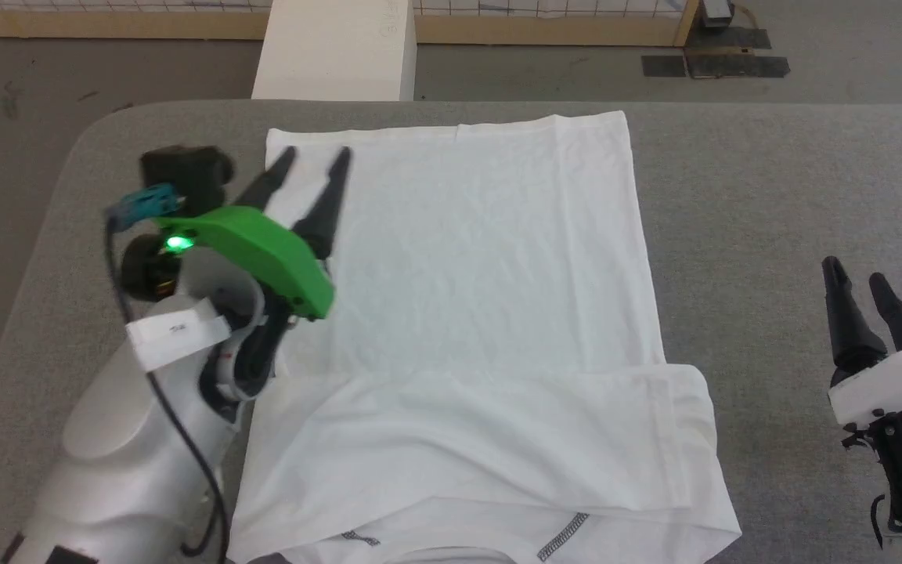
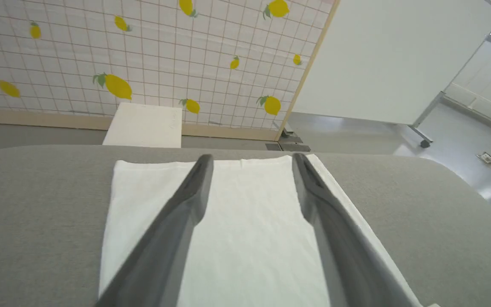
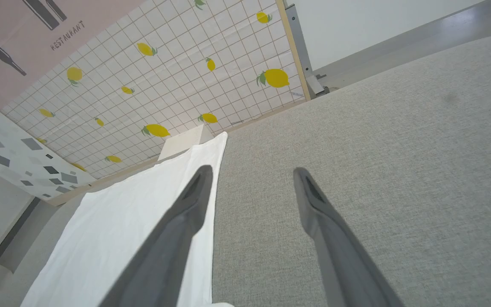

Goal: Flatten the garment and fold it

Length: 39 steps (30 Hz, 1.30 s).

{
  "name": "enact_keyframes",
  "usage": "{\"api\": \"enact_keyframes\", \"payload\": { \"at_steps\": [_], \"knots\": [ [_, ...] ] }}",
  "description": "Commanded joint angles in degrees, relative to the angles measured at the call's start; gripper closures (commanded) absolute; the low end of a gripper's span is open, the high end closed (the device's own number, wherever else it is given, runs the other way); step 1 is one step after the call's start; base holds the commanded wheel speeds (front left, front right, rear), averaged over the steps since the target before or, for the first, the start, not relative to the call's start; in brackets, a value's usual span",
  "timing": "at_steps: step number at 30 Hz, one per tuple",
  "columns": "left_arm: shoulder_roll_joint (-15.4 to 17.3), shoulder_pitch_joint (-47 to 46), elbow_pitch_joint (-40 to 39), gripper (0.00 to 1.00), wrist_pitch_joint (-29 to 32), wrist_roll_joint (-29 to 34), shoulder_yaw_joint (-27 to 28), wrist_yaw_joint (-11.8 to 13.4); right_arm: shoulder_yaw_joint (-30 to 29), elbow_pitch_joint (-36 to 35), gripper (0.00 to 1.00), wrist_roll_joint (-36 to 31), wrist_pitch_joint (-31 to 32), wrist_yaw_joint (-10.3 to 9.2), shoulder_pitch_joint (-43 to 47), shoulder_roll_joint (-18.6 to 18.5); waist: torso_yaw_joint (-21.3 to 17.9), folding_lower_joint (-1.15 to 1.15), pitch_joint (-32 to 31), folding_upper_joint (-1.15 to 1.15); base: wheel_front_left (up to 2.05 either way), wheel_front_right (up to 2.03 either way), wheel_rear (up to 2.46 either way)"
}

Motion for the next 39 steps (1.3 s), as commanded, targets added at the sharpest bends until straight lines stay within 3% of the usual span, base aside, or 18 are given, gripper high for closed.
{"api": "enact_keyframes", "payload": {
  "at_steps": [1, 6, 11, 17, 20, 25, 27, 33, 39],
  "knots": [
    [1.28, 2.07, 0.49, 0.00, -3.05, 1.22, 1.20, 0.99, 0.47, 0.30, 0.00, -1.18, 0.64, -0.08, -0.91, 0.00, 0.66, 0.00, -0.13, 0.00, 0.00, 0.00, 0.00],
    [5.89, 8.20, 1.66, 0.00, -12.42, 4.22, 4.85, 3.61, 1.84, 1.33, 0.00, -3.23, 3.03, -0.08, -3.06, 0.00, 1.96, 0.00, 1.29, 0.00, 0.00, 0.00, 0.00],
    [6.86, 11.63, -1.39, 0.00, -16.17, 6.65, 7.31, 4.74, 3.52, 2.62, 0.00, -7.23, 7.03, -0.08, -9.94, 0.00, 3.08, 0.00, 5.87, 0.00, 0.00, 0.00, 0.00],
    [4.69, 12.48, -7.05, 0.00, -16.85, 9.19, 10.68, 4.74, 3.14, 6.87, 0.00, -14.36, 14.64, -0.08, -24.92, -1.25, 6.53, 0.00, 13.75, 0.00, 0.00, 0.00, 0.00],
    [2.66, 10.96, -9.64, 0.00, -16.88, 10.81, 12.25, 3.96, 3.15, 10.16, 0.00, -18.45, 20.01, -0.08, -33.58, -4.27, 9.33, 0.00, 18.15, 0.00, 0.00, 0.00, 0.00],
    [0.04, 8.77, -11.31, 0.00, -16.89, 12.93, 14.31, 2.22, 3.09, 15.57, 0.00, -25.80, 27.99, -0.08, -45.97, -5.81, 12.46, 0.00, 23.59, 0.00, 0.00, 0.00, 0.00],
    [-1.30, 8.17, -11.99, 0.00, -16.89, 13.94, 15.43, 1.39, 4.07, 19.25, 0.00, -30.84, 34.26, -0.08, -51.93, -6.19, 13.91, 0.00, 26.35, 0.00, 0.00, 0.00, 0.00],
    [-3.23, 7.93, -13.15, 0.00, -16.90, 15.43, 17.03, -0.13, 9.34, 23.62, 0.00, -36.83, 45.09, -0.08, -57.53, -8.17, 15.71, 0.00, 30.03, 0.00, 0.00, 0.00, 0.00],
    [-4.35, 7.47, -13.99, 0.00, -16.90, 16.45, 17.52, -1.34, 11.10, 23.63, 0.00, -38.24, 49.52, -0.08, -58.68, -10.20, 16.71, 0.00, 32.33, 0.00, 0.00, 0.00, 0.00]
  ]
}}
